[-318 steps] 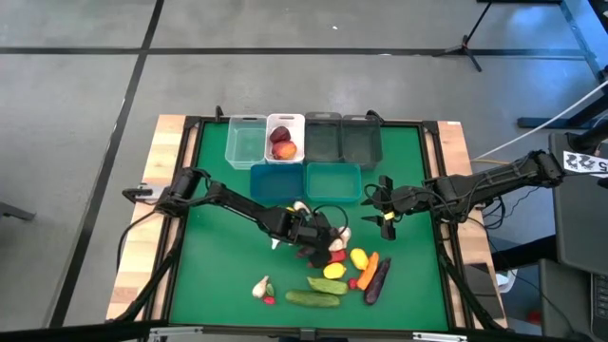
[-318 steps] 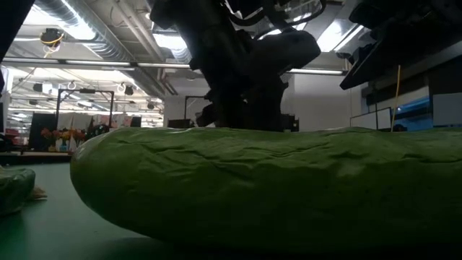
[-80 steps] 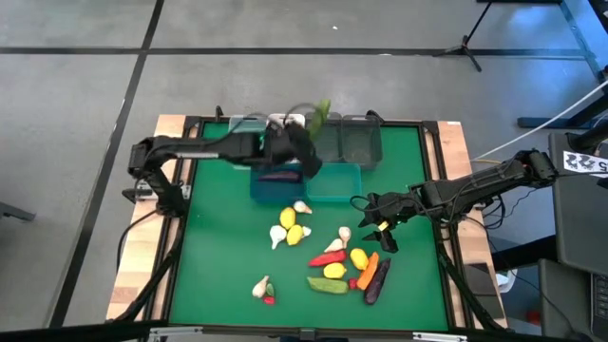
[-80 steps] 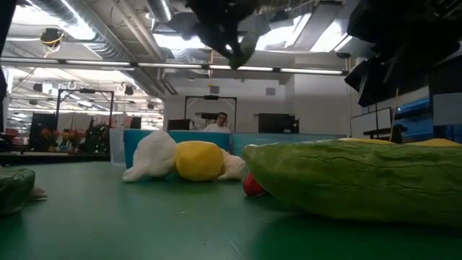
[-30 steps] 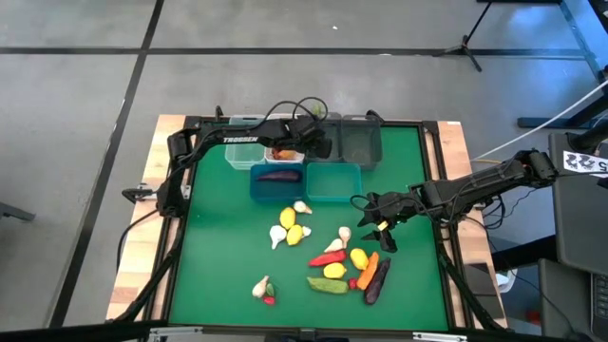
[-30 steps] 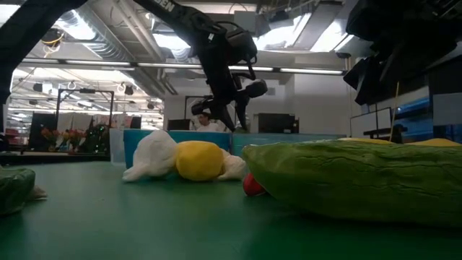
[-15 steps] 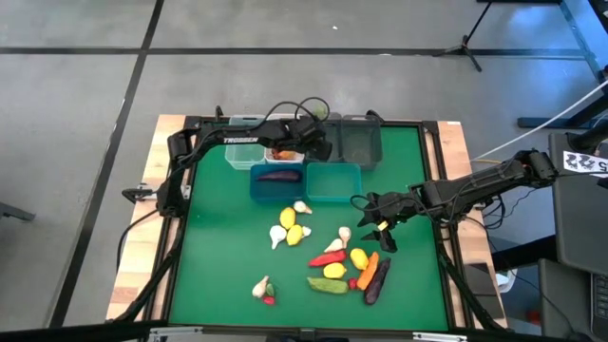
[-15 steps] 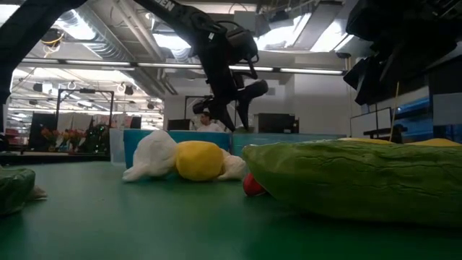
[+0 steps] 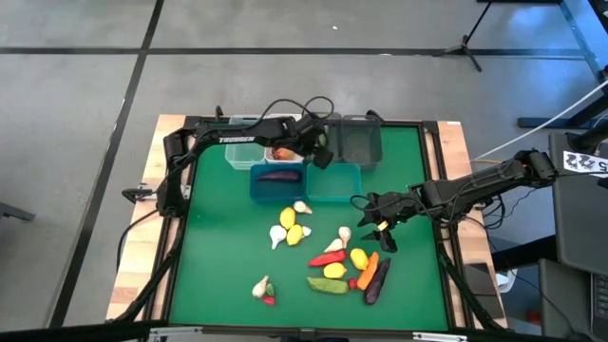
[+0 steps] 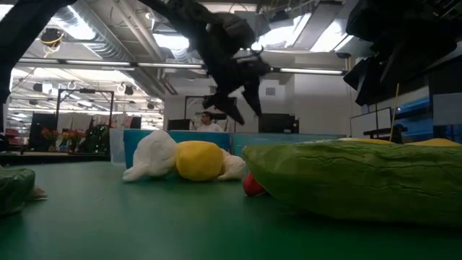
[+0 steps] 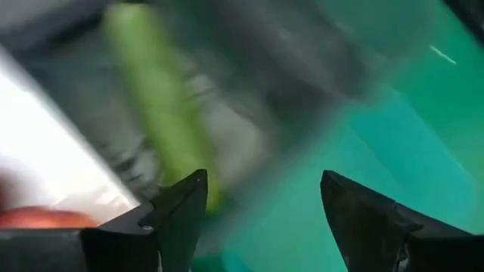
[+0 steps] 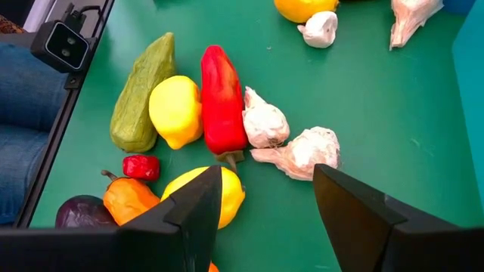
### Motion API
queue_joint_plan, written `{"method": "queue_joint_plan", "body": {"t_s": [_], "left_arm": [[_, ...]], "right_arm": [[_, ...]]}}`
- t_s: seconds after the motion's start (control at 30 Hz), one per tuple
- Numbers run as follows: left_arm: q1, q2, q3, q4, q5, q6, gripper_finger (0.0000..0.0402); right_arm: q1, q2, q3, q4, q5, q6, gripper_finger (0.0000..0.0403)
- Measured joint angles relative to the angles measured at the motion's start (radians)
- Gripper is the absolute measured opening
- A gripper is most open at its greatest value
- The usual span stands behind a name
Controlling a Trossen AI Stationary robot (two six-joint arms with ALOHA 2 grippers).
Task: Sort produce into baskets
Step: Put the cucumber into the left black bin
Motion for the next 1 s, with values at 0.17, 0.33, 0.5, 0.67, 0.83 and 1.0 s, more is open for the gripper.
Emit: {"method": "queue_joint_plan", "body": {"t_s": [0.17, 0.33, 0.5, 0.67, 0.83, 1.0], "left_arm": [[-0.103, -0.063, 0.001, -0.105, 0.121, 0.181, 0.0247], [-0.302, -0.111, 0.001, -0.179, 0.126, 0.278, 0.0247], [-0.552, -0.106, 0.001, -0.138, 0.052, 0.325, 0.0247], [-0.736, -0.069, 0.001, -0.025, -0.129, 0.457, 0.0247], [-0.776, -0.044, 0.001, 0.076, -0.122, 0.476, 0.0248], [-0.739, -0.025, 0.001, 0.057, -0.083, 0.371, 0.0263]], "right_arm": [[0.0, 0.0, 0.0, -0.001, 0.0, 0.0, 0.0209], [0.0, 0.0, 0.001, 0.0, 0.001, 0.0, 0.0209], [0.0, 0.0, 0.0, 0.0, 0.017, 0.0, 0.0209], [0.0, 0.0, 0.0, 0.007, 0.018, 0.0, 0.0209], [0.0, 0.0, 0.001, 0.008, 0.018, 0.0, 0.0209], [0.0, 0.0, 0.0, 0.01, 0.018, 0.002, 0.0209]]}}
